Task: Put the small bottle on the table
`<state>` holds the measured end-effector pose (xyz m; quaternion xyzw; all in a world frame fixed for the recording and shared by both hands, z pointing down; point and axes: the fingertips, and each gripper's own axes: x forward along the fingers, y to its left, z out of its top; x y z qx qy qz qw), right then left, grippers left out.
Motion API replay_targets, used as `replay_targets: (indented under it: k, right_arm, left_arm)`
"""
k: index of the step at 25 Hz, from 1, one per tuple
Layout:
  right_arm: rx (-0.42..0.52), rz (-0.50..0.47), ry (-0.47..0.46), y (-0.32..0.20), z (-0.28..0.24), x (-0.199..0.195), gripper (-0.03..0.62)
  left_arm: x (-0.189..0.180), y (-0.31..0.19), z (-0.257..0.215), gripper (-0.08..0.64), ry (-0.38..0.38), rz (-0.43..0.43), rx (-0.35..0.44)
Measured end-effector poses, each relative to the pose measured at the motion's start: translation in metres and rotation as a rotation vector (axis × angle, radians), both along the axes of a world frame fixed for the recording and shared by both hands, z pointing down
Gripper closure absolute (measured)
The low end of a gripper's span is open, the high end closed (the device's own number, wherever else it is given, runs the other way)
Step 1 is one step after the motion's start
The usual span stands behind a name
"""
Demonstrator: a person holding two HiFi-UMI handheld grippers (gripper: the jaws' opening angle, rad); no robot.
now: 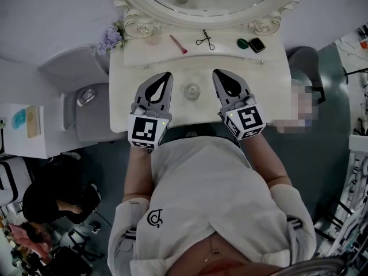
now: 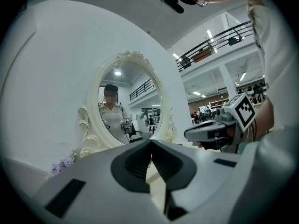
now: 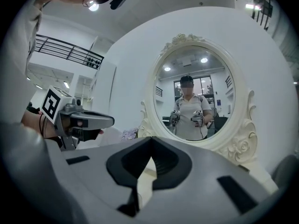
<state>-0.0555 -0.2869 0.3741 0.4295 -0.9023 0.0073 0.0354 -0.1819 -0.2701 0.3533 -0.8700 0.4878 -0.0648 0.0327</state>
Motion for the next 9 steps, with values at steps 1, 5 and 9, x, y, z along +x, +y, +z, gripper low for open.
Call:
replay_targets:
  k: [1,5,9]
  right_arm:
    - [-0.007,0.006,0.002,-0.0005,0.0015,0.0005,0.584]
    - [-0.015,0.011,0.010,0.0017,0.0048,-0.0001,0.584]
    - [-0.011,0.008,0.021,0.0041,0.0070,-0.0042,0.584]
  left_arm:
    - [-0.0005,0.0000,-0.0002,0.548,0.007,0.001,-0.001]
    - [-0.0025,0.0020,0.0002,0.548,0.021,0.003,-0.003]
    - [-0.0055,0.0031,0.0026,0.548,0.022,-0.002,-0.009]
